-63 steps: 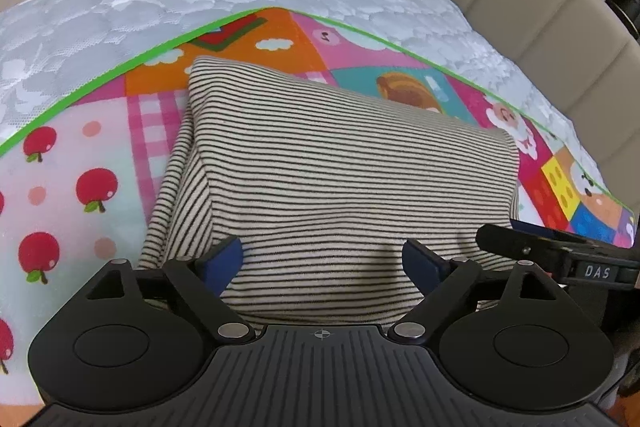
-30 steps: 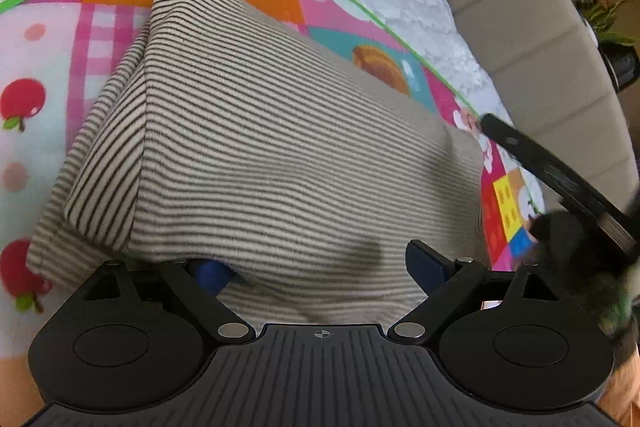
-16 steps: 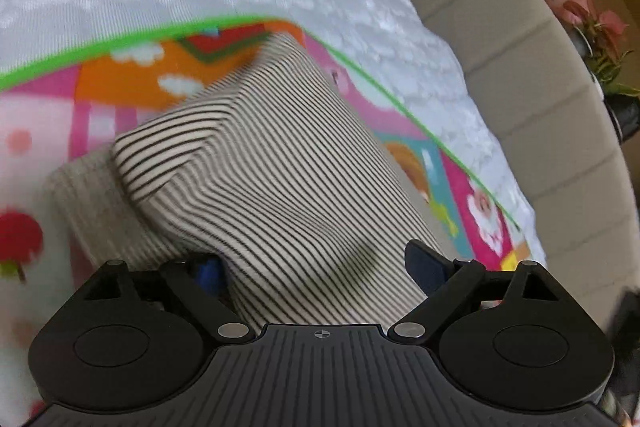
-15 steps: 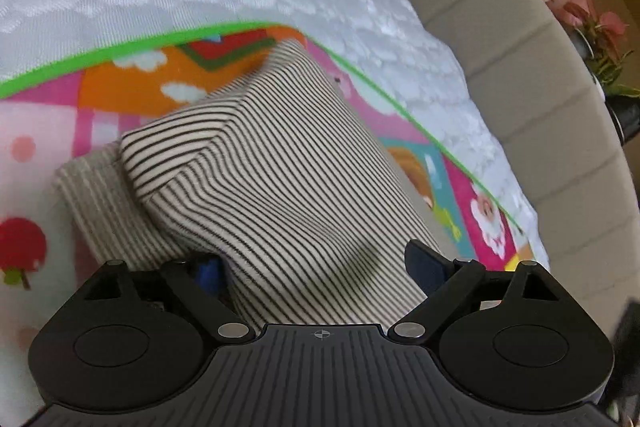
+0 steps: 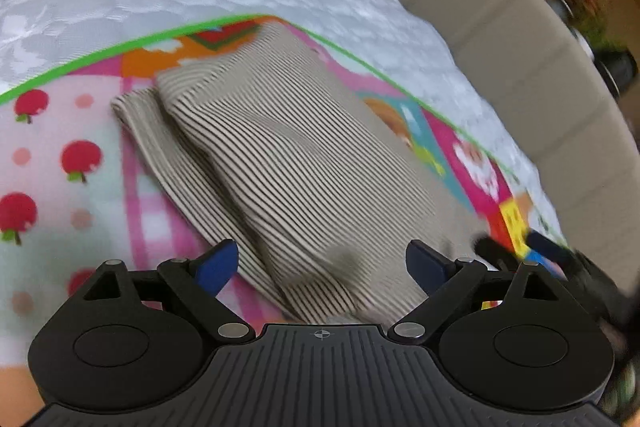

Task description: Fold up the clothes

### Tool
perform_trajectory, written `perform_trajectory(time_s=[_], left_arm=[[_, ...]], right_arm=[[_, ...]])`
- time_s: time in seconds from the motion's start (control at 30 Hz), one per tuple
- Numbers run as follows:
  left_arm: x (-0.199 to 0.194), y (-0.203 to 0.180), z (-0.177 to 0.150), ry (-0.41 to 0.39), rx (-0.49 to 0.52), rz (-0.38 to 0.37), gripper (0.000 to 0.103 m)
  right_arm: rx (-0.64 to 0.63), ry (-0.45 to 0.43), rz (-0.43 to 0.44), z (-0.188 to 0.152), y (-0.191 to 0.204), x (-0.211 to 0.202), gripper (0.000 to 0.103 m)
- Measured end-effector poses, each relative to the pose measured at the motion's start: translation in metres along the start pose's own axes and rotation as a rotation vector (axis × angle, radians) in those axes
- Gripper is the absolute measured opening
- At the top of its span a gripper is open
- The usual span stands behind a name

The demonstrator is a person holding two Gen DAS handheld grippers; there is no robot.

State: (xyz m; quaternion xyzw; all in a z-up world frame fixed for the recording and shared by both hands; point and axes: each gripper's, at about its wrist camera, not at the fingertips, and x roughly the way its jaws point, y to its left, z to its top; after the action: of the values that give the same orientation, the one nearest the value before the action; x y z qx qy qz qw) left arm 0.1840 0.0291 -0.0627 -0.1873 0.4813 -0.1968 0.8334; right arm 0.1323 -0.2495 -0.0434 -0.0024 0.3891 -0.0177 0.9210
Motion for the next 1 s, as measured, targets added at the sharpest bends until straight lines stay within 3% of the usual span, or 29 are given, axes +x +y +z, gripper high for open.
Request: perform_trajectory(time_s=[0.17, 0.3, 0.47, 0.57, 0.67, 0.73, 0.9, 0.97, 1.0], left_arm=[[0.018, -0.016, -0.011, 0.088, 0.067, -0.034, 0.088], [0.036, -0.018, -0.015, 0.137, 0.092, -0.020, 0.086], [0.036, -0.005, -0.003, 0.081, 0.040, -0.026, 0.083], [0.033, 0.006, 0.006, 0.036, -0.011, -0.019, 0.080], [0.024, 0.016, 0.013, -0.015, -0.051, 0.006, 0.081], [0.014, 0.020, 0.015, -0.051, -0.070, 0.045, 0.083], [-0.007, 0.027, 0.012, -0.063, -0.117, 0.055, 0.088], [-0.007, 0.023, 0.009, -0.043, -0.111, 0.052, 0.088], [-0.007, 0.021, 0.008, -0.033, -0.108, 0.050, 0.088]], right_arm=[[0.040, 0.072, 0.034, -0.005, -0.009, 0.011, 0.103], [-0.029, 0.124, 0.075, -0.012, 0.003, 0.010, 0.103], [-0.201, 0.156, 0.145, -0.024, 0.042, 0.000, 0.103], [-0.317, 0.177, 0.237, -0.034, 0.064, -0.007, 0.103], [-0.420, 0.131, 0.227, -0.043, 0.077, -0.020, 0.103], [-0.352, 0.090, 0.239, -0.033, 0.065, -0.025, 0.103], [-0.002, -0.054, 0.234, 0.007, 0.004, -0.035, 0.101], [0.026, -0.072, 0.186, 0.022, -0.008, -0.029, 0.075], [0.028, -0.068, 0.166, 0.029, -0.013, -0.023, 0.068]])
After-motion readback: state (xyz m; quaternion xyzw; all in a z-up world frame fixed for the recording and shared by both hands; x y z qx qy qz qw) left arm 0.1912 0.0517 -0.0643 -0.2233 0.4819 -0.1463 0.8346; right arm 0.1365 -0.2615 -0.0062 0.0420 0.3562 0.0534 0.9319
